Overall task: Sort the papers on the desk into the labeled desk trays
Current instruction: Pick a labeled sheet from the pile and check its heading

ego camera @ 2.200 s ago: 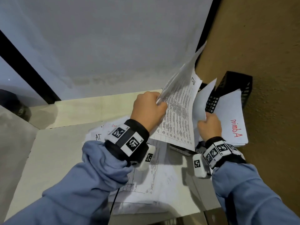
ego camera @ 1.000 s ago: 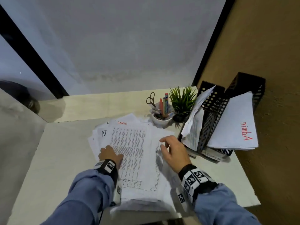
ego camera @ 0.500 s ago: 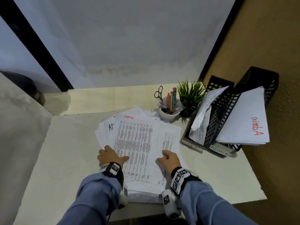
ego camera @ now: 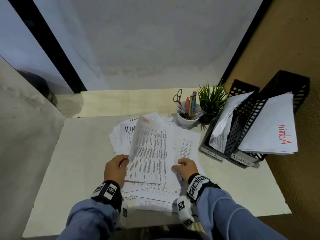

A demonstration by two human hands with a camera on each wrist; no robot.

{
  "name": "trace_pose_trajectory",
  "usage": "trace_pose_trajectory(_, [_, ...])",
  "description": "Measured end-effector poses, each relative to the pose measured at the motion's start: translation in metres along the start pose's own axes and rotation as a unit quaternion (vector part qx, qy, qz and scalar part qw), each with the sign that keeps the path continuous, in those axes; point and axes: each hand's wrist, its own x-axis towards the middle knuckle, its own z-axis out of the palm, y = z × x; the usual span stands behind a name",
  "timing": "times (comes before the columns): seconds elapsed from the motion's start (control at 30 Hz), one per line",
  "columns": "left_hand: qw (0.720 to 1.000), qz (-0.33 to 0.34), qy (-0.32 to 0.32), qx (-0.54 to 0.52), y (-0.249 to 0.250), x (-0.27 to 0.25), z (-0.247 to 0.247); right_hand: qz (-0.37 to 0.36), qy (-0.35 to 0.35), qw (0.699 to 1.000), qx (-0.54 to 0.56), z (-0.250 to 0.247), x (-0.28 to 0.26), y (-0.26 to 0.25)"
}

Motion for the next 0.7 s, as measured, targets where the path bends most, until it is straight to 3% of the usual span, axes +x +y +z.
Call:
trace_pose_trajectory(0.13, [0.996, -0.033, -0.032, -0.078, -0.001, -0.006, 0.000, 0.012, -0.004, 0.996, 0.083, -0.002, -0.007, -0.002])
trace_pose_trajectory(0.27, [0.992, -0.024, -0.086, -0.086, -0.004, -0.006, 0.005, 0.073, 0.008, 0.962, 0.264, 0.001, 0.001, -0.018])
trace_pose_trajectory(0.37, [0.993, -0.026, -0.103, -0.053, 0.000, -0.007, 0.012, 0.116, 0.036, 0.981, 0.150, -0.003, -0.004, -0.029])
trace_pose_trajectory(0.43, [0.996, -0.033, -0.066, -0.050, 0.004, -0.003, 0.015, 0.127, -0.005, 0.989, 0.074, -0.011, -0.005, -0.032])
trace_pose_trajectory(0.53, [0.997, -0.076, 0.006, -0.015, 0.007, 0.013, 0.019, 0.157, -0.037, 0.986, 0.049, -0.020, -0.009, -0.036])
trace_pose_trajectory(0.63, [0.992, -0.120, -0.001, 0.044, 0.007, 0.029, 0.019, 0.075, -0.056, 0.995, -0.025, -0.015, -0.013, -0.026])
trace_pose_trajectory(0.7, [0.988, -0.132, -0.038, 0.067, 0.006, 0.032, 0.020, 0.033, -0.048, 0.998, 0.004, -0.013, -0.012, -0.014])
